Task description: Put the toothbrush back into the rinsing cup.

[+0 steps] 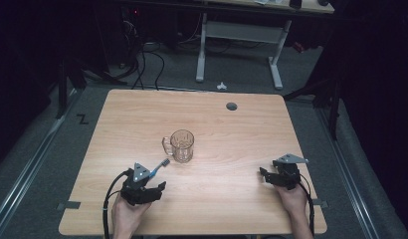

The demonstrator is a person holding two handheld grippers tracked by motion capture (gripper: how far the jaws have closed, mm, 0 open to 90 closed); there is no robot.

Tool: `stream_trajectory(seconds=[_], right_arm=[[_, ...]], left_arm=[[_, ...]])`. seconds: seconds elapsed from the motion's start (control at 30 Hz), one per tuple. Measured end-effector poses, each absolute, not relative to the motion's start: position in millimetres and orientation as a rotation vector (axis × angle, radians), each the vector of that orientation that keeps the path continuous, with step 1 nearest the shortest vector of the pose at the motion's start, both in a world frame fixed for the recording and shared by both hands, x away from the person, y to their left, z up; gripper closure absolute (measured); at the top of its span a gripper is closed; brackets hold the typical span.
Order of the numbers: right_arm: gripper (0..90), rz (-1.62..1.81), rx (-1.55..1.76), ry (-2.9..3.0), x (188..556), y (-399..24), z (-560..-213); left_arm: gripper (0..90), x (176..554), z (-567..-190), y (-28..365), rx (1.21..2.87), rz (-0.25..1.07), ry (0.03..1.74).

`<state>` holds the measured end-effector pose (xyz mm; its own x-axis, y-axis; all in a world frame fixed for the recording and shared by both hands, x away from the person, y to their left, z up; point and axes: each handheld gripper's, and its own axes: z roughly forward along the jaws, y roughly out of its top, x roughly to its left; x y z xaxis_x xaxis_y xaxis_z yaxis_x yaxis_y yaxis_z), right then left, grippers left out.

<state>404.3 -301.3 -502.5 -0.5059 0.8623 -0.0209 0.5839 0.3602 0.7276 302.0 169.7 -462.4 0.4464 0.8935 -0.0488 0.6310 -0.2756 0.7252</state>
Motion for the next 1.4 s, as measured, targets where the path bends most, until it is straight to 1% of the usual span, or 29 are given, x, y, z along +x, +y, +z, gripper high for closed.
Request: stream_trajectory(seconds=[0.2,0.4,0.63,1.0,1.13,1.4], right_arm=[[34.6,0.945,1.261,2.226,404.3,-301.3,-502.5],[34.6,0.945,1.262,2.226,404.3,-301.3,-502.5],[34.6,0.945,1.262,2.226,404.4,-301.3,-502.5],[34.6,0.946,1.262,2.226,404.4,-301.3,-502.5],[34.6,0.945,1.262,2.226,404.3,-301.3,-502.5],[34.6,0.945,1.261,2.226,404.4,-301.3,-502.5]], left_arm=[[34.4,302.1,-458.0,177.5,2.039,0.510,1.292],[39.0,304.1,-455.7,183.4,2.078,0.514,1.309],[41.5,306.9,-457.0,189.1,2.123,0.507,1.331],[43.5,323.8,-454.7,188.1,2.206,0.498,1.365],[44.8,333.5,-453.7,183.3,2.268,0.489,1.364],[46.5,344.0,-455.3,181.0,2.309,0.474,1.377]])
